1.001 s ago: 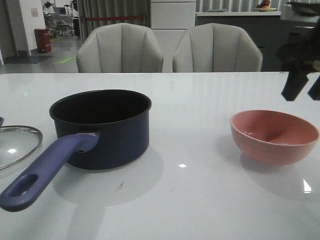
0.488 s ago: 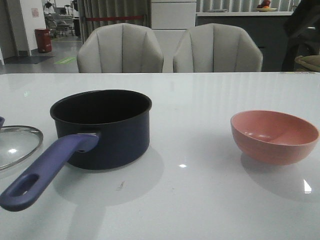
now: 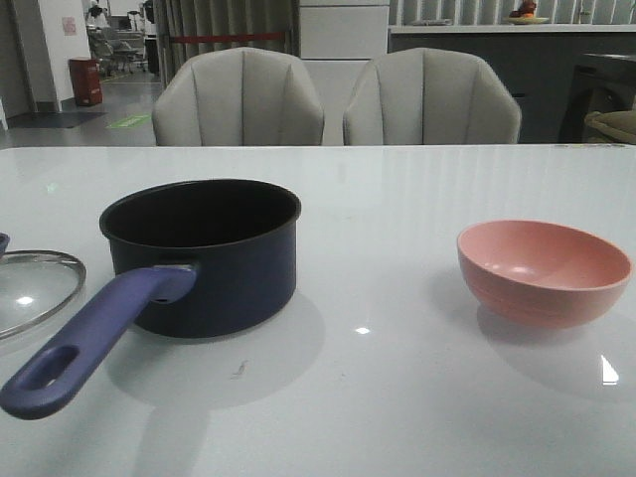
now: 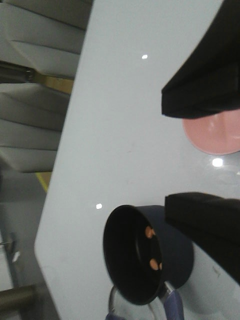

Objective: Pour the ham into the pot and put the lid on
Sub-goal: 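Open the right gripper and withdraw it from the bowl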

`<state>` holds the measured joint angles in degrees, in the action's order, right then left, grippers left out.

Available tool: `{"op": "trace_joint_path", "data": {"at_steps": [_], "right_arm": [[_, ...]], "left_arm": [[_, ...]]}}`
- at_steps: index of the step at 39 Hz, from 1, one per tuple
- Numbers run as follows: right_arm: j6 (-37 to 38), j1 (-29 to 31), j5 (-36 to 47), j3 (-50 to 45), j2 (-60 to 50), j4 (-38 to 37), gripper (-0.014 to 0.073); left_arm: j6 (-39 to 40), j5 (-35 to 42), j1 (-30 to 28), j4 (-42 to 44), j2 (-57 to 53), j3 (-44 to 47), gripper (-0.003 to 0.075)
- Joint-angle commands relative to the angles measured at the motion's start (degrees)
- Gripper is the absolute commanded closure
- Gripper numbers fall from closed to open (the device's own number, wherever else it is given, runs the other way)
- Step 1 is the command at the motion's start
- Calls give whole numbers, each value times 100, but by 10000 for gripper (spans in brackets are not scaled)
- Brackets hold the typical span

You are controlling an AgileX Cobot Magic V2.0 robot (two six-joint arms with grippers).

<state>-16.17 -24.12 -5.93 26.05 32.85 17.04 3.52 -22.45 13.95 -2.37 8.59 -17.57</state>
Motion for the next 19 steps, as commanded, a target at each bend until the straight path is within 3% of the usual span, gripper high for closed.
{"op": "trace_joint_path", "data": {"at_steps": [1, 14, 17, 19], "right_arm": [[-68, -119, 955, -380, -662, 50, 139], [-57, -126, 1150, -1456, -1618, 50, 154], [-57, -126, 1128, -1505, -1618, 50, 258], [-57, -126, 1048, -1512, -1618, 50, 391]], "left_arm": [[2, 453, 57, -56, 50, -148, 222], [2, 453, 57, -56, 50, -148, 222], [2, 453, 57, -56, 50, -148, 222], [2, 478, 57, -56, 50, -148, 222]]}}
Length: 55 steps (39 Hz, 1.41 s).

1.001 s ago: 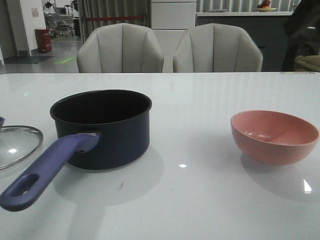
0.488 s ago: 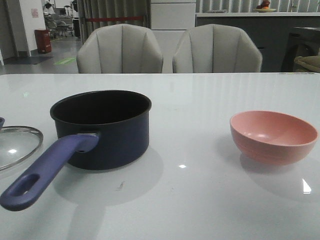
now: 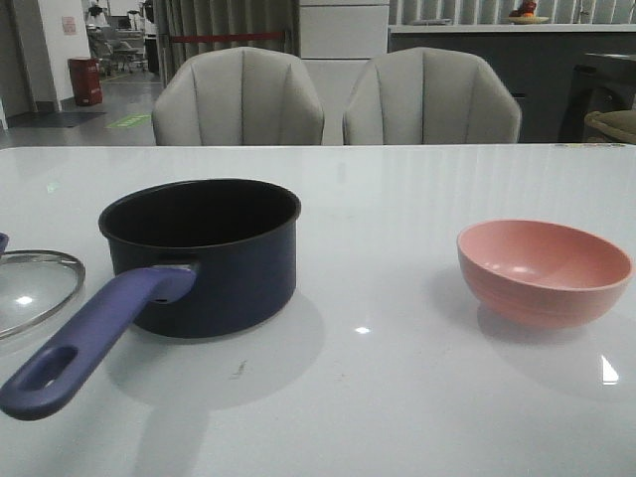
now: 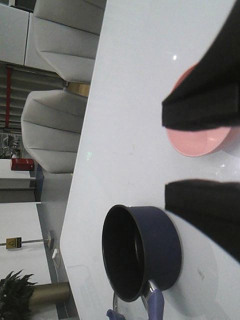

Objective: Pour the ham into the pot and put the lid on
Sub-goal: 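Open the right gripper and withdraw it from the bowl, then lower the left gripper onto the lid knob and grasp it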

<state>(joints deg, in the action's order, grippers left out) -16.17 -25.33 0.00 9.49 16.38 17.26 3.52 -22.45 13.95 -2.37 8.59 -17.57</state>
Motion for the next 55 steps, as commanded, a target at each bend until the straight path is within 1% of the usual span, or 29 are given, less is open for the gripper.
{"op": "trace_joint_path", "data": {"at_steps": [1, 2, 3, 5, 8, 12, 15, 16, 20, 24, 26, 35, 39, 48, 55], "right_arm": [[-57, -5, 414, 143, 28, 28, 463], [-57, -5, 389, 143, 28, 28, 475], [-57, -5, 378, 143, 28, 28, 447], [-57, -5, 378, 143, 28, 28, 423], [-57, -5, 377, 143, 28, 28, 424], [-57, -5, 364, 143, 28, 28, 424], [-57, -5, 364, 143, 28, 28, 424], [-57, -5, 364, 143, 28, 28, 424], [-57, -5, 364, 143, 28, 28, 424], [-57, -5, 364, 143, 28, 28, 424], [-57, -5, 364, 143, 28, 28, 424], [-57, -5, 364, 143, 28, 28, 424], [-57, -5, 364, 143, 28, 28, 424], [-57, -5, 364, 143, 28, 28, 424], [-57, -5, 364, 143, 28, 28, 424]], "left_arm": [[2, 498, 57, -56, 50, -148, 222], [2, 526, 57, -56, 50, -148, 222], [2, 543, 57, -56, 50, -148, 222], [2, 543, 57, -68, 50, -148, 222], [2, 508, 57, -254, 50, -148, 221], [2, 505, 44, -254, 83, -159, 220], [2, 350, 21, -243, 208, -237, 214], [2, 287, 7, -243, 310, -307, 208], [2, 4, -20, -150, 785, -628, 136], [2, -213, -92, -113, 1521, -1068, 52], [2, -307, -142, -113, 1900, -1282, 34], [239, -398, -473, -100, 3558, -2280, 34], [249, -767, -717, -116, 4325, -2879, 43], [249, -1604, -1313, -729, 6286, -4022, 43], [249, -2280, -1400, -707, 7539, -4840, 43]]}}
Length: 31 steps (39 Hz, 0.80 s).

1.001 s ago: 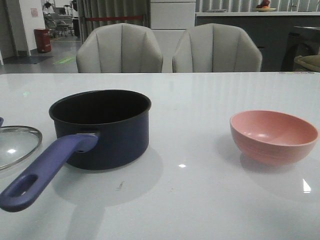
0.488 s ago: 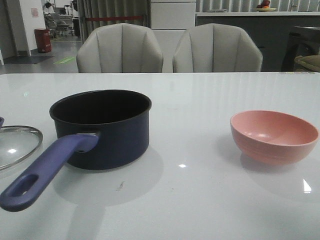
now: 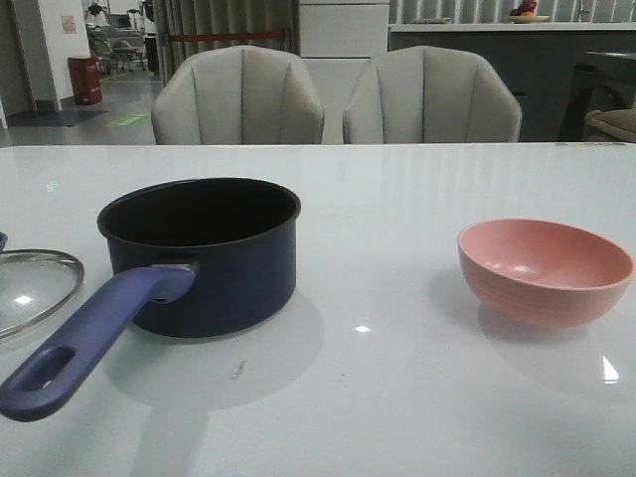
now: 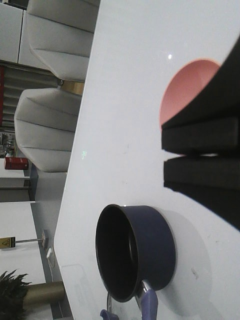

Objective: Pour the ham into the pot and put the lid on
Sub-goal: 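Lower the left gripper onto the lid knob and grasp it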

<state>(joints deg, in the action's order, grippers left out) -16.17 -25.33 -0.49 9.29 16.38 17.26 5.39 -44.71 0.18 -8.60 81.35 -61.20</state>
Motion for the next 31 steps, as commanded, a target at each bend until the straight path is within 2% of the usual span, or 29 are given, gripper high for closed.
{"op": "trace_joint_path", "data": {"at_steps": [1, 10, 18, 31], "right_arm": [[-57, -5, 413, 164, 28, 28, 424], [-57, -5, 413, 164, 28, 28, 424], [-57, -5, 413, 164, 28, 28, 424], [-57, -5, 413, 164, 28, 28, 424]], "left_arm": [[61, -127, -23, -71, 383, -569, 43], [161, -709, -23, -59, 1553, -1631, 43], [460, -1249, -23, 211, 2111, -2321, 43], [498, -1496, -23, 221, 2612, -2579, 43]]}}
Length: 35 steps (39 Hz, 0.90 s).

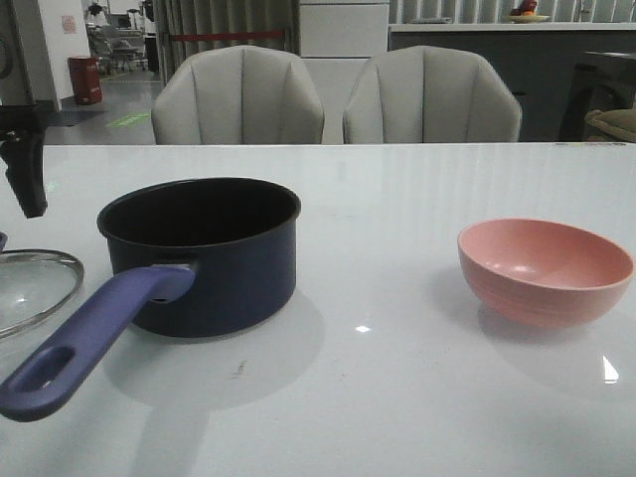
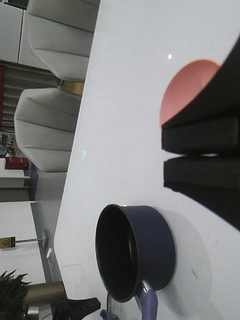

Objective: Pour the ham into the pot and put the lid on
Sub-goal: 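Lower the left gripper onto the lid knob and grasp it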

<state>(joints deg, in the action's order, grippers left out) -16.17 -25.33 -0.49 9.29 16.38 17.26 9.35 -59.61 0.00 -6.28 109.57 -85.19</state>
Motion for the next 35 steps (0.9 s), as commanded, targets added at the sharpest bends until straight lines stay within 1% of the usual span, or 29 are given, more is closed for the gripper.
{"op": "trace_joint_path", "data": {"at_steps": [1, 8, 19, 35], "right_arm": [[-57, -5, 413, 164, 28, 28, 424], [-57, -5, 413, 164, 28, 28, 424], [-57, -5, 413, 164, 28, 28, 424], [-57, -5, 413, 164, 28, 28, 424]], "left_arm": [[142, -6, -5, 32, -197, -180, 43], [345, -6, -5, 316, -120, -180, 43], [345, 120, -5, 272, -73, -180, 43], [345, -105, -5, 153, 276, -180, 43]]}}
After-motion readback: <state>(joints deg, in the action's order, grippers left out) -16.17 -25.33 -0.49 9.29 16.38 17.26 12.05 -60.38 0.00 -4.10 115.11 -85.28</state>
